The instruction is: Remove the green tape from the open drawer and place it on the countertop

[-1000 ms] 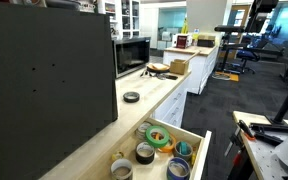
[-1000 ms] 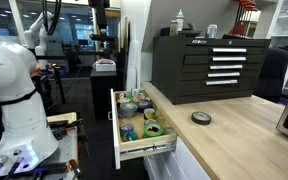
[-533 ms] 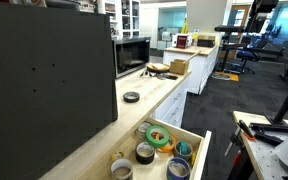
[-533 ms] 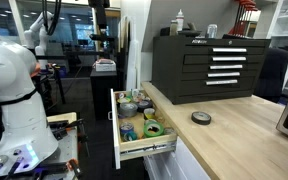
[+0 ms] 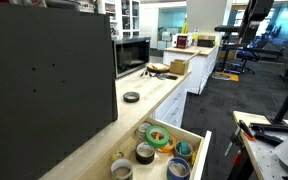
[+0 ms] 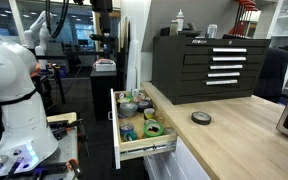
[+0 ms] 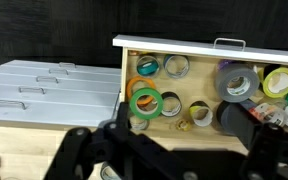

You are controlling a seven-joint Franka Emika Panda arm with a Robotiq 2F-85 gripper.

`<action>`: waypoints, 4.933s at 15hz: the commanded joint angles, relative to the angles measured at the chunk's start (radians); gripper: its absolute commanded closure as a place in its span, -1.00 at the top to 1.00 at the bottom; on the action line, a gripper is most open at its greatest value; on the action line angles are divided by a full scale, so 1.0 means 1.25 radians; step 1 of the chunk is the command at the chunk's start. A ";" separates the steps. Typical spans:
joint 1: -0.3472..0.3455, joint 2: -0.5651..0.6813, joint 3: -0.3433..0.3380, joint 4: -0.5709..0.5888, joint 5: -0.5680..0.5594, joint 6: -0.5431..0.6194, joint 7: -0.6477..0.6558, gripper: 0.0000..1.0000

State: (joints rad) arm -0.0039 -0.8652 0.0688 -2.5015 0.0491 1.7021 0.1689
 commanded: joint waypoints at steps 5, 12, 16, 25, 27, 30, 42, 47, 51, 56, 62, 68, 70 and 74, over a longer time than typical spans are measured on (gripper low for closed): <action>0.010 0.209 -0.002 -0.033 -0.036 0.221 -0.090 1.00; 0.014 0.310 -0.005 -0.035 -0.052 0.281 -0.121 1.00; 0.014 0.311 -0.006 -0.034 -0.052 0.281 -0.121 1.00; -0.001 0.452 -0.015 -0.031 -0.098 0.460 -0.124 1.00; 0.001 0.495 -0.020 -0.028 -0.100 0.513 -0.133 1.00; 0.002 0.556 -0.026 -0.022 -0.098 0.571 -0.146 1.00; 0.006 0.620 -0.028 -0.024 -0.088 0.597 -0.149 1.00; 0.006 0.620 -0.028 -0.024 -0.088 0.597 -0.149 1.00; 0.006 0.620 -0.028 -0.024 -0.088 0.597 -0.149 1.00; 0.003 0.633 -0.031 -0.022 -0.097 0.613 -0.151 1.00; 0.005 0.689 -0.032 -0.004 -0.092 0.648 -0.175 1.00; 0.009 0.762 -0.028 0.000 -0.101 0.740 -0.196 1.00; 0.010 0.797 -0.026 0.005 -0.097 0.770 -0.210 1.00; 0.012 0.864 -0.023 0.016 -0.101 0.825 -0.218 1.00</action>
State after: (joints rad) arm 0.0017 0.1523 0.0453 -2.5061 -0.0614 2.6851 -0.0877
